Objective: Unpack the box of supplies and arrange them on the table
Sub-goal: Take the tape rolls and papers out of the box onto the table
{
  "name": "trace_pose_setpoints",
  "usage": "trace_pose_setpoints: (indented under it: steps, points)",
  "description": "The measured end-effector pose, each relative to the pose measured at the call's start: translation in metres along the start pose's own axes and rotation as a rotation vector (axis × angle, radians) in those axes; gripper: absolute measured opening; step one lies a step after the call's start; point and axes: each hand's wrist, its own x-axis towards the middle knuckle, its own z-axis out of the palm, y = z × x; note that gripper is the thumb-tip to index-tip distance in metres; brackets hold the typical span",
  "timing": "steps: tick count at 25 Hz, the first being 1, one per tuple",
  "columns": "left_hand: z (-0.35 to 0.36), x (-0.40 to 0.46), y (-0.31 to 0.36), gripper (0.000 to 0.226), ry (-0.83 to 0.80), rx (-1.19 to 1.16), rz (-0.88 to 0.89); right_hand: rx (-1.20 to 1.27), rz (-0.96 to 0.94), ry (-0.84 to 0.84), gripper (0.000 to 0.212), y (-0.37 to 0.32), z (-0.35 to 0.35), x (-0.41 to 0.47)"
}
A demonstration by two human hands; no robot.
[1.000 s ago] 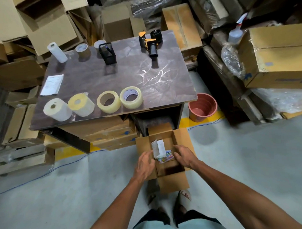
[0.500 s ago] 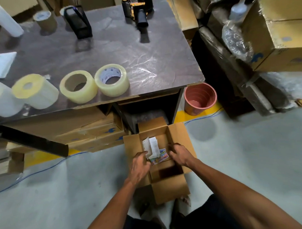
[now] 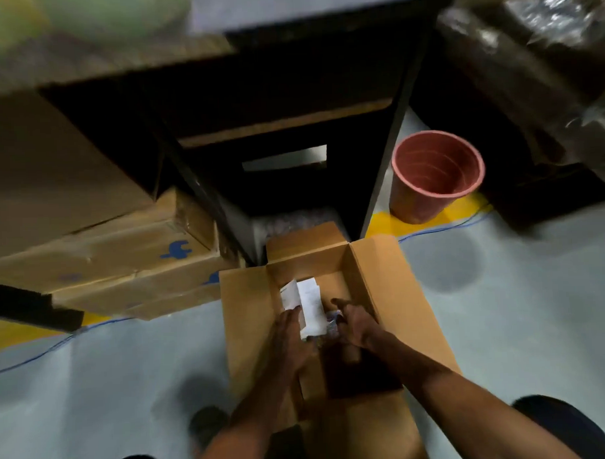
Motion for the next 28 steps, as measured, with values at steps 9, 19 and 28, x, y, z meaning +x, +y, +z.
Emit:
trace_pose_setpoints:
  steps: [9, 19, 28]
  points:
    - [0.096, 0.122, -0.048, 0.073, 0.072, -0.250, -0.306, 0.095, -0.120, 0.076, 0.084, 0.049, 0.087, 0.153]
    - [0.126, 0.145, -0.078, 0.067, 0.107, -0.378, -0.426, 0.603, 0.118, 0.214, 0.065, 0.018, 0.114, 0.184]
    - [0.133, 0.148, -0.081, 0.048, 0.135, -0.447, -0.408, 0.571, 0.052, 0.180, 0.036, 0.023, 0.128, 0.184]
